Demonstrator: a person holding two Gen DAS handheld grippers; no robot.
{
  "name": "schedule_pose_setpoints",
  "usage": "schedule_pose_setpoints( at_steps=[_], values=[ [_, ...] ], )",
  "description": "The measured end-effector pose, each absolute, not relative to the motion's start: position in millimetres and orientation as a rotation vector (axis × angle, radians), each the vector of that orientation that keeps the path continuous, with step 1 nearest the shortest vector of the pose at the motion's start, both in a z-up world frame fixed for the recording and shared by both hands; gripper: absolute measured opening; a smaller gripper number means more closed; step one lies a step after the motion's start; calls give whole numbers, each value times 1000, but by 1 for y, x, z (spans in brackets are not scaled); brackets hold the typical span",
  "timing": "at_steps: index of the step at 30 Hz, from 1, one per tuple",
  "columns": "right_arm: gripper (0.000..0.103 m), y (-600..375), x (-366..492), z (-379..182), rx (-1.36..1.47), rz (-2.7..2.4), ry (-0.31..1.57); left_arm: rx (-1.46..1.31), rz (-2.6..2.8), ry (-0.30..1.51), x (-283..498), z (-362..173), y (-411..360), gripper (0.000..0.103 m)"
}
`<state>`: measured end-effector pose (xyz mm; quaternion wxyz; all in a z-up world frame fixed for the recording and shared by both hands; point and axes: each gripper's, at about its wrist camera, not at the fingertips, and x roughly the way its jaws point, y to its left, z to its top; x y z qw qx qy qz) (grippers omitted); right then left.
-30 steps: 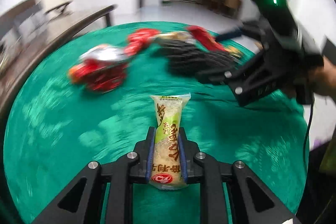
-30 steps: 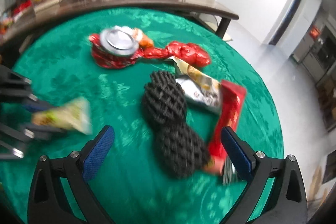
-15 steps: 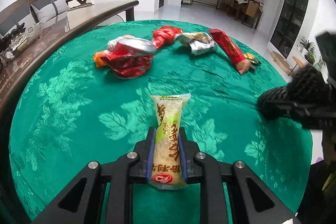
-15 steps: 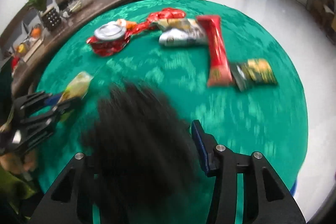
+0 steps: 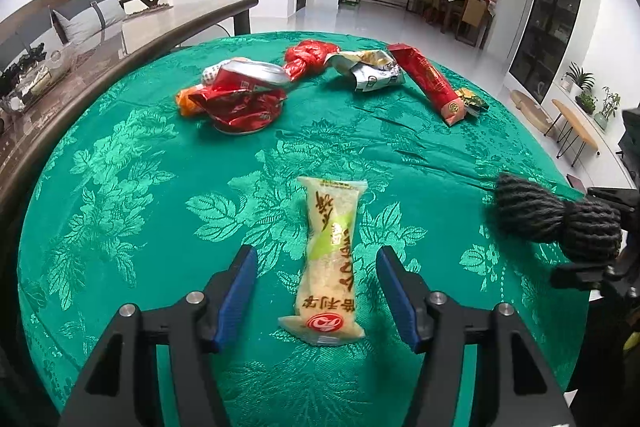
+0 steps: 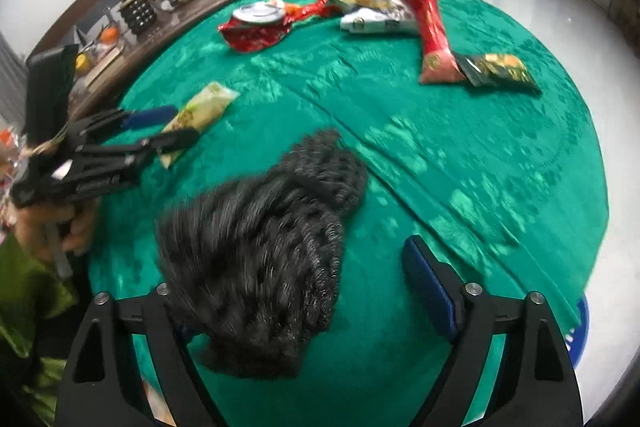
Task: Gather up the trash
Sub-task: 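Carry wrapper and mesh net over the blue wastebasket and open both tools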
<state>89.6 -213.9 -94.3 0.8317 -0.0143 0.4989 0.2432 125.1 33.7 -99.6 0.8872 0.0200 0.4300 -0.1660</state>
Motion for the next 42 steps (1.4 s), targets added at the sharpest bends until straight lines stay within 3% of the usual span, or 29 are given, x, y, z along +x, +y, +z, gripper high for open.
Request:
schedule_pose_setpoints(
  at_steps=[5,10,17,20,22,23,24,25,35,42],
  values=[
    [93,-232,68,-86,-136,583,1076,45,-384,904,122,-98,34,63],
    [94,-250,59,-78,-50,609,1043,82,-418,901,119,-97,24,63],
    [94,-209,72,-77,-26,575,1007,99,-349,941,130,-106,22,63],
    [88,-192,76,-83,-55,564,1035,89,-346,945,131,-106,25,63],
    [74,-186,78,-88,-63,559,1054,88,-345,948,131,-107,25,62],
    [68,-183,81,-91,-69,548,1070,92,-344,945,131,-107,24,54],
    [47,-182,81,-93,-64,545,1077,100,-342,942,131,-107,23,44],
    [33,-183,81,-93,-44,556,1079,107,-342,941,131,-106,23,25],
    [32,-204,71,-72,38,519,958,53,-403,903,123,-92,16,19],
    [32,-265,67,-60,221,425,874,58,-496,880,102,-76,-39,19]
  ],
)
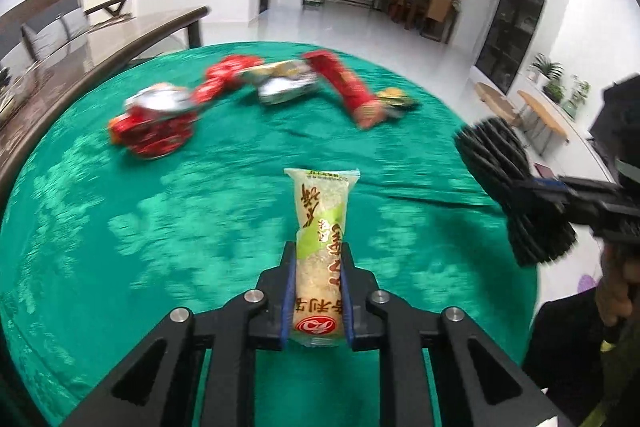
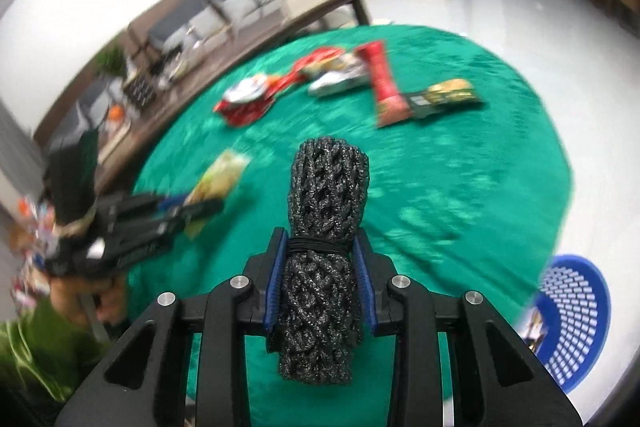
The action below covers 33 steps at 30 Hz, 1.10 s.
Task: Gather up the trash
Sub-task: 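Carry wrapper and mesh net over the blue wastebasket and open both tools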
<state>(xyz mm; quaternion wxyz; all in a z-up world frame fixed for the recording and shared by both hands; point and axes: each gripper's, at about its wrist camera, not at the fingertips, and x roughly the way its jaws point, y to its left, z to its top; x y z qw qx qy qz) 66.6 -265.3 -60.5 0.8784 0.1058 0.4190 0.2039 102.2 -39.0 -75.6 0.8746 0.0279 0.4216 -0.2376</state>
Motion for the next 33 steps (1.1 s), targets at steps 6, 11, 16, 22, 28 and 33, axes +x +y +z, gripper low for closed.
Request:
schedule_pose_setpoints(
  at_steps=[6,11,16,22,28,33],
  values=[
    [32,-340,53,-53,247,253,835,51,-616,883,89,-60,-107,19],
    [32,-403,46,-53,198,76,845,40,-729,905,84,-51,-178,19],
    [32,-464,50,-69,186,-55,885,71,-805,920,79,-57,-258,19],
    [32,-515,45,-112,247,-130,918,99,-836,973,87,-92,-326,19],
    [32,-553,43,-135,317,-162,954,105,-856,1004,96,-123,-367,19],
    [33,-568,40,-145,376,-172,977,120,-867,1022,98,-139,-391,19]
  ],
)
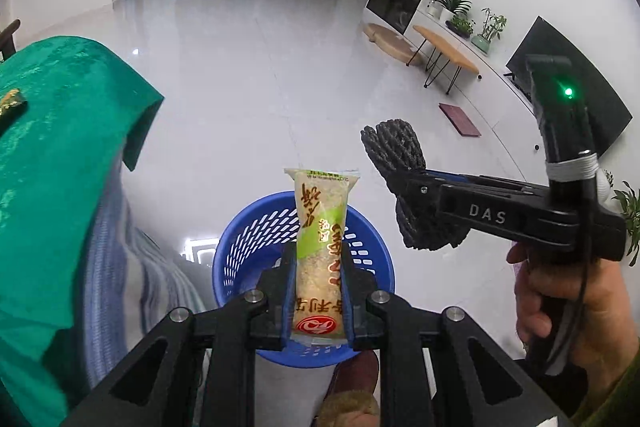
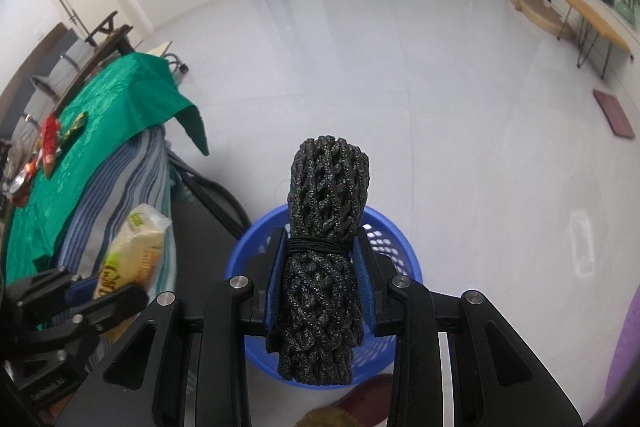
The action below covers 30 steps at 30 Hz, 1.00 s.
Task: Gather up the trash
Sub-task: 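Carry wrapper and mesh net over the blue wastebasket and open both tools, then move both tools back over the table toward the remaining trash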
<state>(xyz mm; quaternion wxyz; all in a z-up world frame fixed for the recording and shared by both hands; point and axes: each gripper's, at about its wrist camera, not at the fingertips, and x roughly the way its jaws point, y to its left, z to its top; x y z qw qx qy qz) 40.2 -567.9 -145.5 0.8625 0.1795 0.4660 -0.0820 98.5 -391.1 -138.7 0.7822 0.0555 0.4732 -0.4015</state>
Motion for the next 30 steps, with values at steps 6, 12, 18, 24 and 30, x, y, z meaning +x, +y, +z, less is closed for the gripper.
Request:
schedule_pose_setpoints(
  at_steps=[6,12,18,24,30],
  values=[
    [35,-580,35,-151,421,-172,981,160,-868,1023,96,-153,-404,20],
    [73,-585,35,-153,452,-193,971,192,-831,1001,97,-159,-401,64],
    [97,-584,28,-127,415,-246,892,152,-842,957,85,-130,-378,64],
    [102,-551,30,-79,265,-300,744,126,-812,867,51,-83,-311,70],
    [102,-471,33,-45,172,-147,660,131,-642,823,41,-72,-223,72]
  ],
)
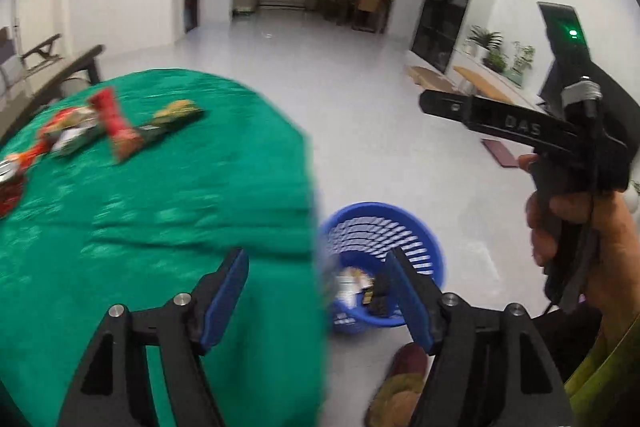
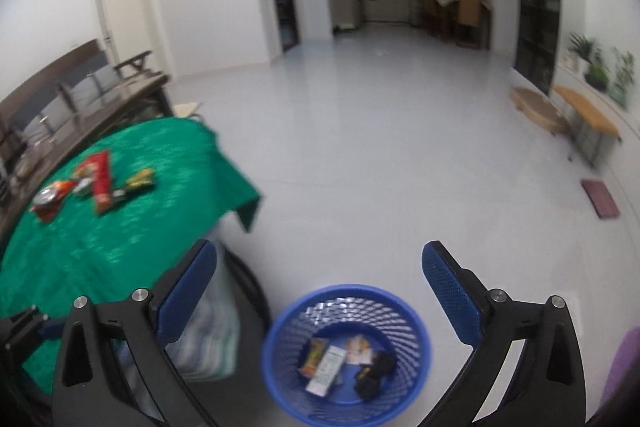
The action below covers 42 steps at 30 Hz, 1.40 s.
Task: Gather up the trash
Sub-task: 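Move both tools back over the table toward the remaining trash, then grasp the crushed red can with the left tool while the right tool grasps the red candy wrapper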
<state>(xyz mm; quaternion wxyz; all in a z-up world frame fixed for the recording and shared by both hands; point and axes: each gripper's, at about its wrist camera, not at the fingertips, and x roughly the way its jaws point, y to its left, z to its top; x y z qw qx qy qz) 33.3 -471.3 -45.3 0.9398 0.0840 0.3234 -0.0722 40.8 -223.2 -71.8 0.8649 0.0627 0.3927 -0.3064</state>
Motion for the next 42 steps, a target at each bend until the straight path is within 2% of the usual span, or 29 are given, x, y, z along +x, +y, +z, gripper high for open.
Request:
schedule_pose_setpoints(
  at_steps=[9,17,27,31,36,37,38,42],
  values=[
    [102,-314,59,-62,-42,108,696,96,-315,824,53,-89,-72,72],
    [102,-206,70,-96,-141,277,772,43,-239,861,84,-97,6,72],
    [102,-189,76,-114,-212,320,821,-12,-178,919,210,-109,67,72],
    [102,-188,74,-115,-201,325,821,-12,-194,906,247,-110,65,77],
    [103,-186,76,-116,-195,330,827,21,-292,900,266,-109,52,76],
    [103,-186,76,-116,-194,331,828,36,-299,893,264,-108,49,73],
    [103,-186,76,-116,-194,331,828,57,-295,883,261,-107,46,57],
    [103,-186,75,-116,-194,332,829,60,-290,875,237,-104,43,44]
  ],
)
